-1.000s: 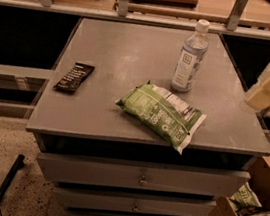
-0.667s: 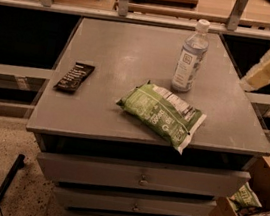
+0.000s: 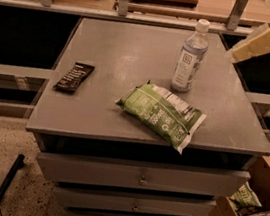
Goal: Pick blue plastic bottle
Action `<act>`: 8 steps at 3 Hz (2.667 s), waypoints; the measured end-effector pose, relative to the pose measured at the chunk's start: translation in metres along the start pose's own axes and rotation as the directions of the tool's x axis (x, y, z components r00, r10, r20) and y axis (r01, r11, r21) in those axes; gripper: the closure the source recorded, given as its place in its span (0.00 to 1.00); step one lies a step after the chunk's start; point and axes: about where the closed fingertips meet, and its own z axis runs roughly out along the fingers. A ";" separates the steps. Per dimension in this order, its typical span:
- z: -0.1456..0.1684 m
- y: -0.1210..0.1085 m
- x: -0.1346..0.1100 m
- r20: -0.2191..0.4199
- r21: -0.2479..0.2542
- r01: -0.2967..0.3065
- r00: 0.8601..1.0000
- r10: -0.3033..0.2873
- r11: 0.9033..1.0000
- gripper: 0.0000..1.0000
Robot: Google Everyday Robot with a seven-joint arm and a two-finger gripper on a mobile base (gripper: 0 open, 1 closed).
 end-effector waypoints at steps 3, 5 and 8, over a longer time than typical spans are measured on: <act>0.080 0.006 -0.001 0.217 -0.201 -0.113 0.963 0.157 0.973 0.00; 0.109 0.022 -0.001 0.292 -0.270 -0.119 0.936 0.198 0.956 0.00; 0.128 0.034 -0.003 0.267 -0.291 -0.142 0.938 0.223 0.946 0.64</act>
Offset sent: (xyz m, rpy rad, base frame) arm 0.0567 0.0460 -0.0467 0.3158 0.1089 0.1576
